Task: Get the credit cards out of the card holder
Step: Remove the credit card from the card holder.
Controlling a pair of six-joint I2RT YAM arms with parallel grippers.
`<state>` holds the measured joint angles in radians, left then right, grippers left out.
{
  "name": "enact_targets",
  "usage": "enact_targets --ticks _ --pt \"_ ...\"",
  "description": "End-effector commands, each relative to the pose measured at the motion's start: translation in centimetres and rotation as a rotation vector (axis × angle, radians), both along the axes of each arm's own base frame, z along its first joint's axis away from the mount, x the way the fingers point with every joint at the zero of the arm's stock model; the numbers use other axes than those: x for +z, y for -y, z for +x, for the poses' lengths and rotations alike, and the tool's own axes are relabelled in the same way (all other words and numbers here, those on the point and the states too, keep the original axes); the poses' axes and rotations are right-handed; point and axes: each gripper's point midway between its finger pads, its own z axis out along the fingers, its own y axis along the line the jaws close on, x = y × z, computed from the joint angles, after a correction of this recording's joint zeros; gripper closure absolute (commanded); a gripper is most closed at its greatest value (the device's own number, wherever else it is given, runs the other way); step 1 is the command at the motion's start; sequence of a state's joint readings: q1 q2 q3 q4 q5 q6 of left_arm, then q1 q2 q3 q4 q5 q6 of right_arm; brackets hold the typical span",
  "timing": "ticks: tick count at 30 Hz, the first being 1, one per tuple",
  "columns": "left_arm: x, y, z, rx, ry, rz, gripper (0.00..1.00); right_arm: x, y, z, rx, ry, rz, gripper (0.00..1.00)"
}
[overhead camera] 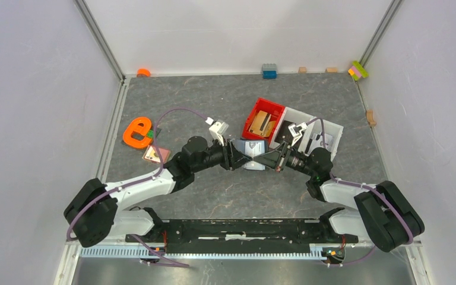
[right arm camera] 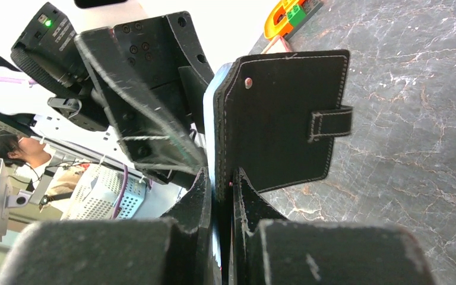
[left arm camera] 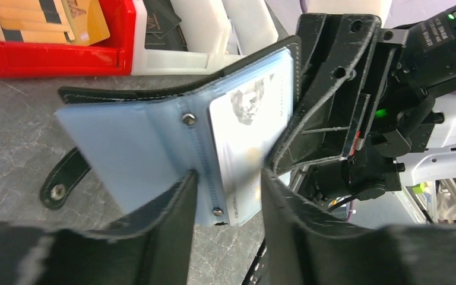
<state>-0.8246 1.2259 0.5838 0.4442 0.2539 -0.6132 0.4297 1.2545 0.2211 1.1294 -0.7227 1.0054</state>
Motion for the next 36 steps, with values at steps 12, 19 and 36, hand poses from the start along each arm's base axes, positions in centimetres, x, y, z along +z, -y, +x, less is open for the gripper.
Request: enact_targets --ticks 12,19,36 --pt "2.1 1.6 -1.5 -0.145 0.037 -0.062 0.87 -1.3 -0.3 1.5 -0.032 0.007 -0.065 0.86" --pt "2.1 1.7 -1.5 -0.151 0.028 -0.061 0.95 -2.0 -0.7 1.5 -0.018 -0.019 -0.071 0.82" --pt "1.6 -0.2 0.4 -0.028 0.012 -0.049 0.98 -2.7 -0.9 1.6 -0.007 -0.048 -0.098 0.53"
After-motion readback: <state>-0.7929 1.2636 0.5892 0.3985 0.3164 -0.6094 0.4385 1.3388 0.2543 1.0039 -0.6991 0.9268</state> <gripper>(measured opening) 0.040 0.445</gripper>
